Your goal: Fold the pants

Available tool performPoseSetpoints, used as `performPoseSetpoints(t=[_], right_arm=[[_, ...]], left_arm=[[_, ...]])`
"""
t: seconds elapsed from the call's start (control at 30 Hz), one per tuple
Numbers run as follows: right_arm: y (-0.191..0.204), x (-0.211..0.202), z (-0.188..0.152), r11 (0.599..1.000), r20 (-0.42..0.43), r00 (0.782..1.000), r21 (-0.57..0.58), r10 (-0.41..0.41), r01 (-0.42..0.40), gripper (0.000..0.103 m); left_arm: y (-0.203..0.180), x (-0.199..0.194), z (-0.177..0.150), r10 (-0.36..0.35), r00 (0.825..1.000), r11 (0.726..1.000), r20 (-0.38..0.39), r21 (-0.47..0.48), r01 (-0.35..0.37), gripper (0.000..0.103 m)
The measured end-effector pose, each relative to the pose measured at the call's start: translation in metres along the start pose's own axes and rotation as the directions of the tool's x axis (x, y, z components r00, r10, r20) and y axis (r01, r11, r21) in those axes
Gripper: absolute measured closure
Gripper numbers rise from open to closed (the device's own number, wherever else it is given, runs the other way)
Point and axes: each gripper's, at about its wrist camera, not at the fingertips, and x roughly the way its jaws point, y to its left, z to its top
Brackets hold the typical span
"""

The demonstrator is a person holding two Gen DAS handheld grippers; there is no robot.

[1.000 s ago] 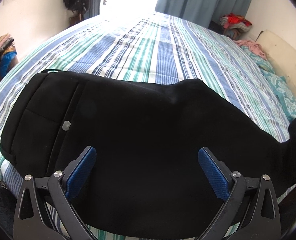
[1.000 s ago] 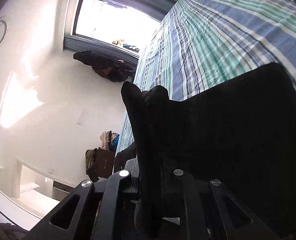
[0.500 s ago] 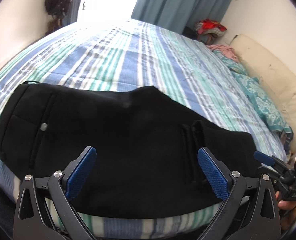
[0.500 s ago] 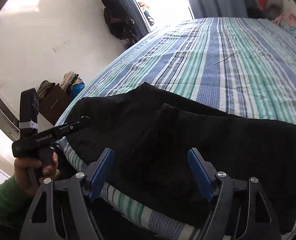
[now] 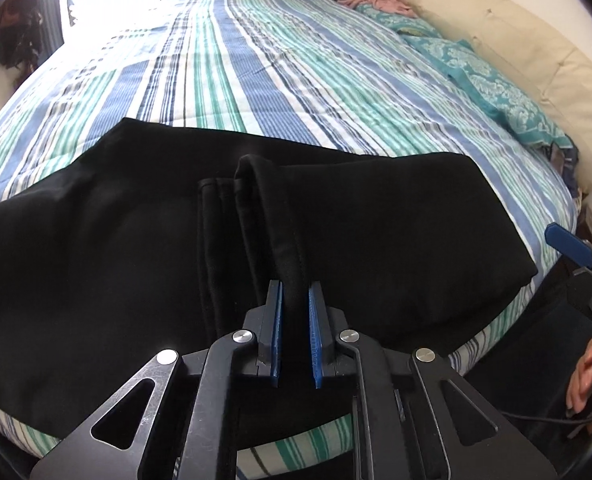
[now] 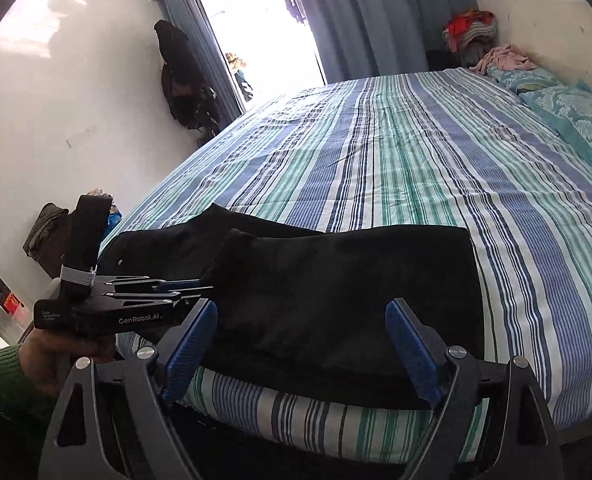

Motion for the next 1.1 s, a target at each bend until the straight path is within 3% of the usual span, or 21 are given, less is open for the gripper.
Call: performPoseSetpoints(t=[0.17, 0.3, 0.4, 0.47, 0.57, 0.6, 0.63, 0.7, 0.77, 0.9, 1.0, 1.1], right_arm=[[-0.005, -0.008, 0.004, 1.0, 0.049, 0.999, 0.0, -0.02, 0.02, 0.017], [-0.017, -0.001, 0.006, 0.999, 0.044, 0.998, 0.036, -0.033, 0.032, 0.013], [-0.03, 0.04, 0.0, 0.995, -0.096, 0.995, 0.095, 0.008, 0.001, 0.012], [-0.045, 0.071, -0.015, 0.983, -0.213, 0.976, 0.181, 0.04, -0.001, 0.011], [-0.046, 0.068, -0.011, 0.983, -0.194, 0.98, 0.184, 0.041, -0.004, 0.011], [-0.048, 0.063, -0.006, 0.978, -0.181, 0.981, 0.208, 0.069, -0.03, 0.012], [-0.052, 0.054, 0.0, 0.968, -0.138, 0.985, 0.243, 0.103, -0.067, 0.012], [-0.068, 0.039, 0.018, 0.941, -0.042, 0.99, 0.318, 0.135, -0.115, 0.011], [-0.092, 0.038, 0.039, 0.908, -0.003, 0.989, 0.396, 0.149, -0.135, 0.011], [-0.138, 0.077, 0.067, 0.825, -0.06, 0.974, 0.545, 0.216, -0.15, 0.009], [-0.165, 0.115, 0.051, 0.749, -0.12, 0.964, 0.655, 0.238, -0.103, 0.008], [-0.168, 0.114, 0.047, 0.721, -0.077, 0.968, 0.682, 0.237, -0.122, 0.007]], left_arm=[[0.017, -0.038, -0.004, 0.007, 0.995, 0.998, 0.095, -0.057, -0.002, 0.093], [0.033, -0.022, -0.01, 0.03, 0.998, 0.996, 0.048, -0.083, -0.026, 0.093], [0.027, -0.004, -0.015, 0.051, 0.998, 0.997, 0.029, -0.059, -0.049, 0.092], [0.024, -0.003, -0.014, 0.058, 0.998, 0.998, 0.033, -0.041, -0.056, 0.09], [0.032, -0.01, -0.015, 0.055, 0.998, 0.997, 0.04, -0.061, -0.052, 0.076], [0.037, -0.014, -0.016, 0.057, 0.997, 0.995, 0.043, -0.081, -0.053, 0.064], [0.043, -0.019, -0.018, 0.055, 0.997, 0.993, 0.054, -0.104, -0.049, 0.055], [0.053, -0.027, -0.021, 0.035, 0.997, 0.989, 0.074, -0.144, -0.024, 0.051], [0.059, -0.032, -0.021, 0.047, 0.995, 0.986, 0.088, -0.166, -0.032, 0.051], [0.061, -0.04, -0.018, 0.074, 0.99, 0.983, 0.121, -0.175, -0.052, 0.054], [0.061, -0.047, -0.017, 0.097, 0.985, 0.983, 0.139, -0.17, -0.073, 0.052], [0.058, -0.057, -0.018, 0.117, 0.98, 0.983, 0.159, -0.161, -0.091, 0.047]])
